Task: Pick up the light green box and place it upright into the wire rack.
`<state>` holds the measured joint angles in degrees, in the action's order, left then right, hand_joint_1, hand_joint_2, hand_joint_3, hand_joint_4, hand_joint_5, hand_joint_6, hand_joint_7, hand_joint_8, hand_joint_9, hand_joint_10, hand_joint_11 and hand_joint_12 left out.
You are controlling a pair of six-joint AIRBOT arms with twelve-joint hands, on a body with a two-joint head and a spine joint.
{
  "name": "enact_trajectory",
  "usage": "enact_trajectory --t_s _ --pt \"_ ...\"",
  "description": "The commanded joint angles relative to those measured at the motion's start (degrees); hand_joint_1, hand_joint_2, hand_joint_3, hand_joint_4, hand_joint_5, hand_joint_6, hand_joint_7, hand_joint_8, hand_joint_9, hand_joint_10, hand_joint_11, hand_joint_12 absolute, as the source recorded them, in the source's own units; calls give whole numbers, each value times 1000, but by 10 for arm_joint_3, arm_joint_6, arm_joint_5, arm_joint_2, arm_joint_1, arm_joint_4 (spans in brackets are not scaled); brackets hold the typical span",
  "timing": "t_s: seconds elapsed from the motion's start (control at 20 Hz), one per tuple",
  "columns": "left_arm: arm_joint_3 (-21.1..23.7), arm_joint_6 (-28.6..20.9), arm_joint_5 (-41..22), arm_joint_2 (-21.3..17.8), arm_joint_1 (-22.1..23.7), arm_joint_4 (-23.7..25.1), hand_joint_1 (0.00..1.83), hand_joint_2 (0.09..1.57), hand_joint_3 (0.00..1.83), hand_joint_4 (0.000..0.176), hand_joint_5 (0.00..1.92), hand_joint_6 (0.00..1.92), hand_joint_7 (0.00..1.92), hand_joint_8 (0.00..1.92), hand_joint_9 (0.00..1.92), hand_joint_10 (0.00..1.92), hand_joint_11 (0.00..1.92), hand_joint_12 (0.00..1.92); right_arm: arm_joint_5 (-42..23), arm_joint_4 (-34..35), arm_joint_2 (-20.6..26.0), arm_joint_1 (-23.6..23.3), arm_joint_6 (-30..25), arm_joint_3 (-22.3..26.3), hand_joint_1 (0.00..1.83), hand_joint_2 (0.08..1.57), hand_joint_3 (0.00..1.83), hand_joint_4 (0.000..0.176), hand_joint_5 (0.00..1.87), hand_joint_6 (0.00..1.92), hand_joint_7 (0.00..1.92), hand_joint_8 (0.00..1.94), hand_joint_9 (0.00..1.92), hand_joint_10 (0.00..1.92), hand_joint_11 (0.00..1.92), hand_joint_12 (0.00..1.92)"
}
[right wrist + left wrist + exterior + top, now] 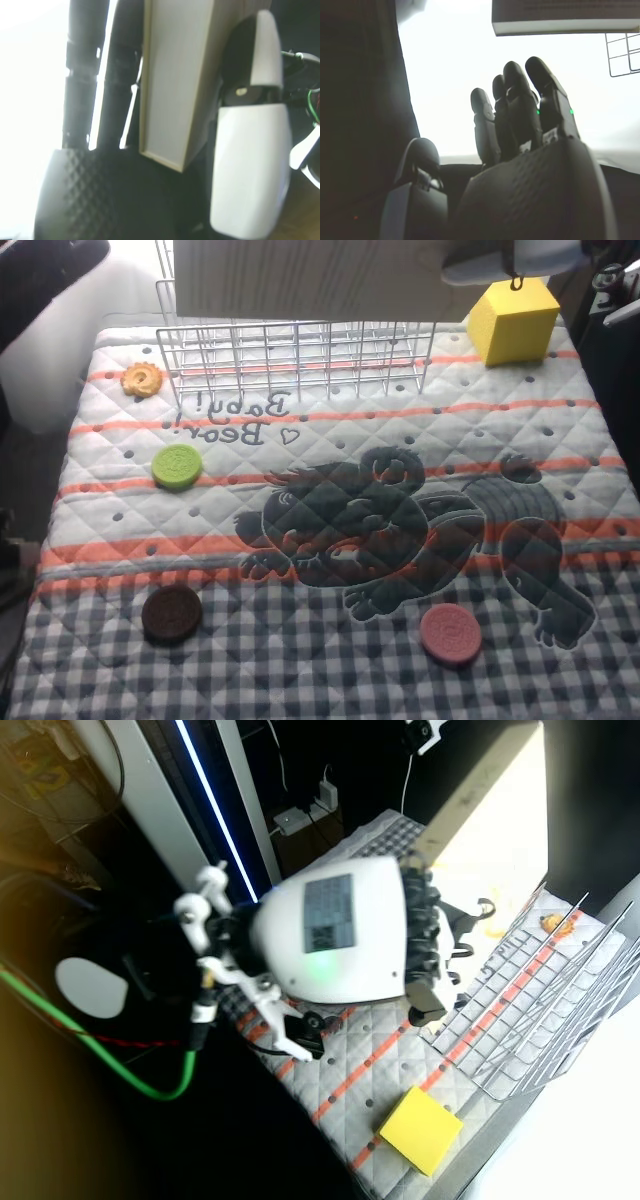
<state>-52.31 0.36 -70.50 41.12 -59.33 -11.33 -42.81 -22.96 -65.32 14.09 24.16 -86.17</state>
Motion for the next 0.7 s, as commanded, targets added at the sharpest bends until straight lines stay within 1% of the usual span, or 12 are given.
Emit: enact_trajectory --t_s 0.0,0.05,0.15,0.2,0.3,0.35,0.4,0.45,0.5,0.55,0.6,0.65 --pt "-2 -4 -64 2 8 -5 381 1106 0 50 577 1 440 2 451 2 86 723 -52 26 3 -11 -1 -4 1136 1161 1 0 894 1101 1485 8 1629 24 1427 541" --pt "-2 -4 -63 3 8 -5 384 1107 1 49 580 2 438 1 450 1 91 723 -52 26 3 -14 -1 -4 1137 1160 0 0 896 1099 1489 9 1632 25 1424 539" --pt "-3 -4 -62 4 8 -6 378 1115 3 61 570 0 427 0 455 0 73 767 -52 25 3 -15 -1 0 1143 1151 0 0 918 1064 1497 9 1622 15 1410 529" --pt "-3 -4 -61 4 8 -6 374 1115 2 58 578 3 430 2 463 3 79 770 -53 24 3 -16 -1 3 1143 1151 0 0 918 1063 1502 10 1624 16 1415 531" --pt "-2 -4 -62 3 8 -7 350 1119 3 60 583 3 436 2 466 3 77 760 -57 16 3 -23 -1 10 1137 1160 2 0 899 1093 1504 7 1635 16 1429 561" --pt "-2 -4 -62 3 8 -7 339 1122 3 53 589 4 431 0 463 2 80 758 -59 9 7 -29 -1 16 1134 1168 0 0 884 1116 1499 2 1634 11 1400 626" --pt "-2 -4 -63 3 8 -7 337 1126 5 53 588 4 435 2 465 2 77 755 -65 -5 19 -40 -1 31 1134 1170 0 0 881 1121 1498 2 1639 12 1393 640" --pt "-2 -4 -63 3 8 -7 325 1128 5 64 574 0 433 1 462 1 86 754 -70 -9 27 -43 -1 38 1141 1159 0 0 902 1089 1502 3 1663 20 1404 646" --pt "-2 -4 -63 4 8 -8 325 1129 4 67 569 0 433 1 460 0 88 754 -80 -13 36 -46 -1 47 1140 1161 1 0 893 1102 1493 1 1669 20 1406 656" --pt "-2 -4 -63 4 7 -9 336 1122 0 62 575 4 421 0 431 0 81 749 -91 -13 41 -48 -1 52 1144 1148 0 0 924 1052 1482 0 1670 16 1405 626" --pt "-2 -4 -63 4 7 -10 336 1122 0 62 575 4 421 0 431 0 81 749 -96 -13 42 -49 -1 52 1144 1148 0 0 924 1052 1482 0 1670 16 1405 626" --pt "-2 -4 -63 4 6 -10 329 1124 1 61 571 2 417 0 430 0 78 745 -96 -13 43 -52 -1 52 1141 1149 1 0 920 1059 1436 0 1622 2 1352 642"
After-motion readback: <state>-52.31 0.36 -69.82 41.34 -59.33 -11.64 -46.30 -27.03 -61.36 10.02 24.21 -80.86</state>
